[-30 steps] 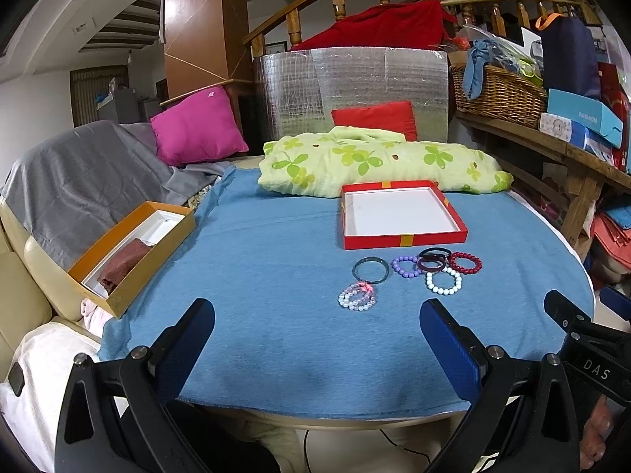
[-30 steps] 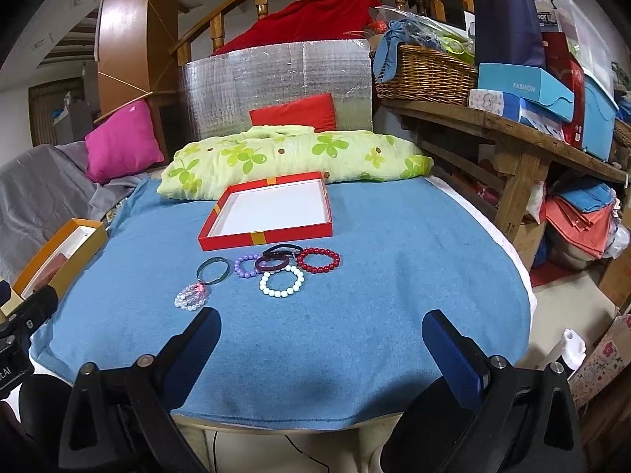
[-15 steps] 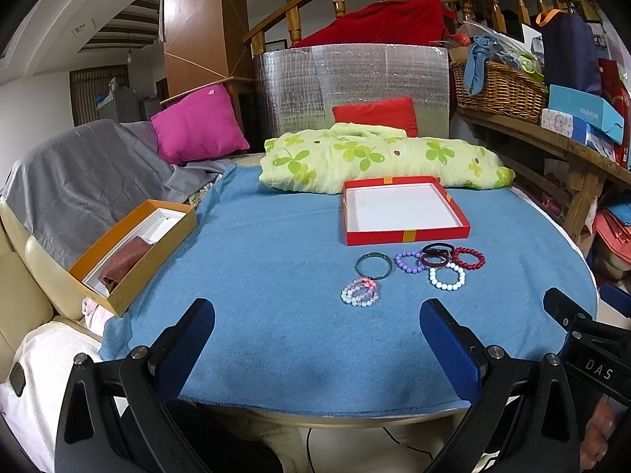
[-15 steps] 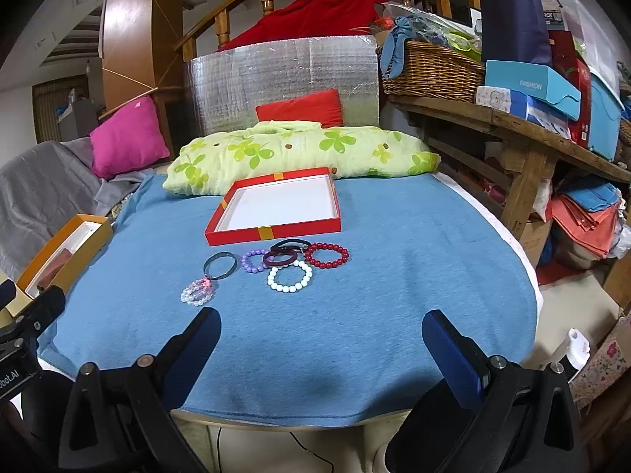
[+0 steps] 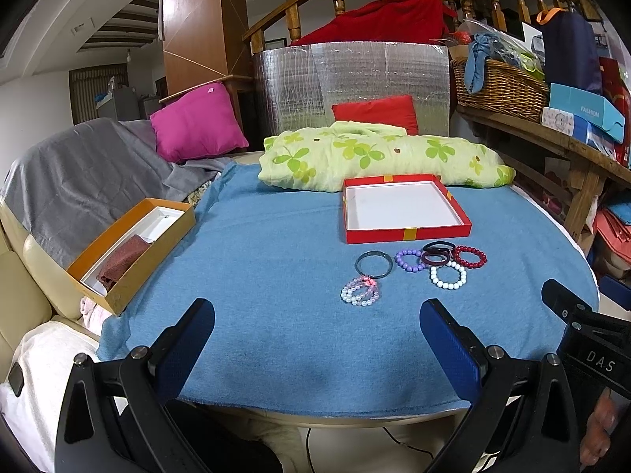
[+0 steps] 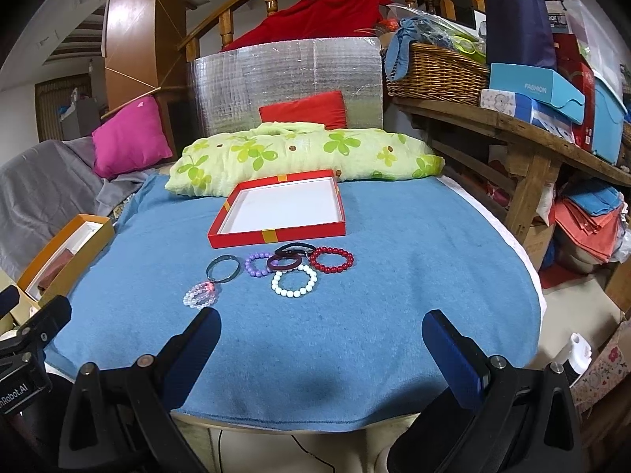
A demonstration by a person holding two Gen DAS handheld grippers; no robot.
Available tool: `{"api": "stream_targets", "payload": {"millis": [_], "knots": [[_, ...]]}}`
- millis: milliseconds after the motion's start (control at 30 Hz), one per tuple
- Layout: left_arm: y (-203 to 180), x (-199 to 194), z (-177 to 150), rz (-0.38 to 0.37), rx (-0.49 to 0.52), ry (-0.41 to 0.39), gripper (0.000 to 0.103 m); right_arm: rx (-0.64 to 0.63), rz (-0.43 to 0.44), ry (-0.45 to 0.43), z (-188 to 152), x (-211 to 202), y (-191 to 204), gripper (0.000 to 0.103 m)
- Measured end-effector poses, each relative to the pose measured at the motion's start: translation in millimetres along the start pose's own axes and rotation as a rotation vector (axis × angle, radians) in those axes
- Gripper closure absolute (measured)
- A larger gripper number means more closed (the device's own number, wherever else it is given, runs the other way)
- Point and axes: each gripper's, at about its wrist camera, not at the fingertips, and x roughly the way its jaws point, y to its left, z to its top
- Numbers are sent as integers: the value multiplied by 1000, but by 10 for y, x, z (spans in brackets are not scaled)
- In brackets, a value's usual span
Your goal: Organize jewelry
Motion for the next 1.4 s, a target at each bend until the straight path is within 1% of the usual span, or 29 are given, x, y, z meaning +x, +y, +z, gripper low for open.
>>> {"api": "stream_targets", "payload": {"millis": [433,533,633,733,833,967,1033,1133,1233,1300,1333,1400], "knots": [[-59,79,22,-5,7,4,0,10,-10,5,3,60,-47,0],[-61,162,28,-19,6,13,0,5,-10,8,5,88,-49,0],[-26,384,32,-31,-6,51,0,2,6,27,23,185,-87,0],[33,642,10,-39,-25,104,0,15,48,71,60,374,-188,0],[115,919,-23,-25,-58,145,0,23,71,110,107,619,-322,0],[170,1169,-18,2,-68,159,0,52,82,170,174,976,-447,0],[180,1287,-10,12,-66,161,0,70,99,186,214,1124,-480,0],[174,1432,9,22,-56,170,0,62,113,193,295,1337,-447,0],[146,1598,18,17,-54,190,0,36,134,191,369,1508,-377,6],[129,1690,11,11,-54,205,0,29,155,202,408,1600,-348,15],[120,1739,4,2,-55,216,0,29,163,209,427,1664,-343,17],[80,1829,-11,-23,-57,236,0,31,166,220,448,1757,-355,26]]}}
